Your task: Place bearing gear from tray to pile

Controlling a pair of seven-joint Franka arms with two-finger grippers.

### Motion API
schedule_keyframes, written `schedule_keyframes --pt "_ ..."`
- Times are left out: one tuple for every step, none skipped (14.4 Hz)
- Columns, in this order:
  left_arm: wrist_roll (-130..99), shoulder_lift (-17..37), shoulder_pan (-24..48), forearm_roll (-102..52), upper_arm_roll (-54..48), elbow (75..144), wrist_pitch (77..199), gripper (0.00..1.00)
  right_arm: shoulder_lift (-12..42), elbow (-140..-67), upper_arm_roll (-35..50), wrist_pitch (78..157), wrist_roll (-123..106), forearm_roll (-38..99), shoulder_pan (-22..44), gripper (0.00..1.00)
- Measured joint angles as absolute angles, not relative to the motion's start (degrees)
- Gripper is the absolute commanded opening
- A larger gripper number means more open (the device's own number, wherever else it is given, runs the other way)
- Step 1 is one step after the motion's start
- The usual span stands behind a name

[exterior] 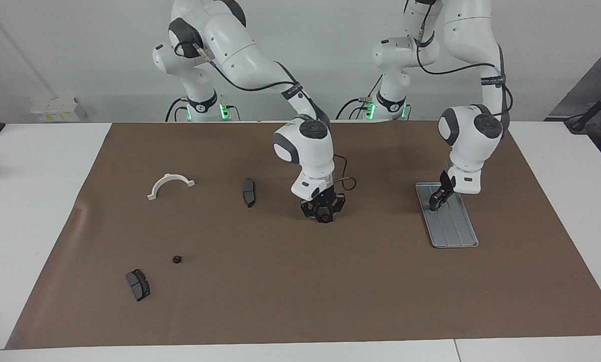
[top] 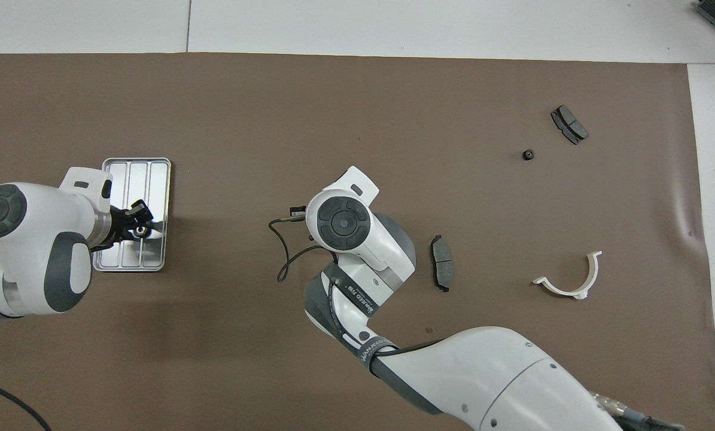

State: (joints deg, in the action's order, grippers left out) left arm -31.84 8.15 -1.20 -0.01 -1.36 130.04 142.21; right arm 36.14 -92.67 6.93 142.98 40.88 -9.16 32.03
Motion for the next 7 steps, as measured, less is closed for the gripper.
schedule_keyframes --pt "-31.84 8.15 -1.2 -0.01 -1.36 130.05 142.22 0.09 36.13 -92.3 6.9 141.77 39.83 -9.4 31.91 0.06" --pt "-31.83 8.15 -1.2 -0.01 -1.35 130.05 142.23 0.0 36.11 -91.57 6.78 139.48 38.27 -9.71 31.64 0.06" --pt "-31.79 8.15 -1.2 -0.01 -1.36 130.05 142.26 0.0 36.02 -90.58 6.79 137.07 36.44 -9.89 31.14 0.05" --pt "-31.75 8.15 -1.2 -0.01 -1.35 130.05 142.27 0.0 35.94 -89.73 6.53 134.39 34.33 -10.33 30.39 0.05" --pt "-31.7 8.15 -1.2 -0.01 -1.35 129.98 142.26 0.0 35.94 -89.32 6.23 132.8 31.79 -10.54 29.15 0.04" --pt "-31.6 8.15 -1.2 -0.01 -1.35 129.65 142.02 0.0 35.92 -89.1 6.06 131.85 28.86 -10.59 27.43 0.04" --pt "-31.45 8.14 -1.2 -0.01 -1.35 128.79 141.22 0.0 35.81 -88.86 6.01 130.95 25.69 -10.6 25.35 0.04"
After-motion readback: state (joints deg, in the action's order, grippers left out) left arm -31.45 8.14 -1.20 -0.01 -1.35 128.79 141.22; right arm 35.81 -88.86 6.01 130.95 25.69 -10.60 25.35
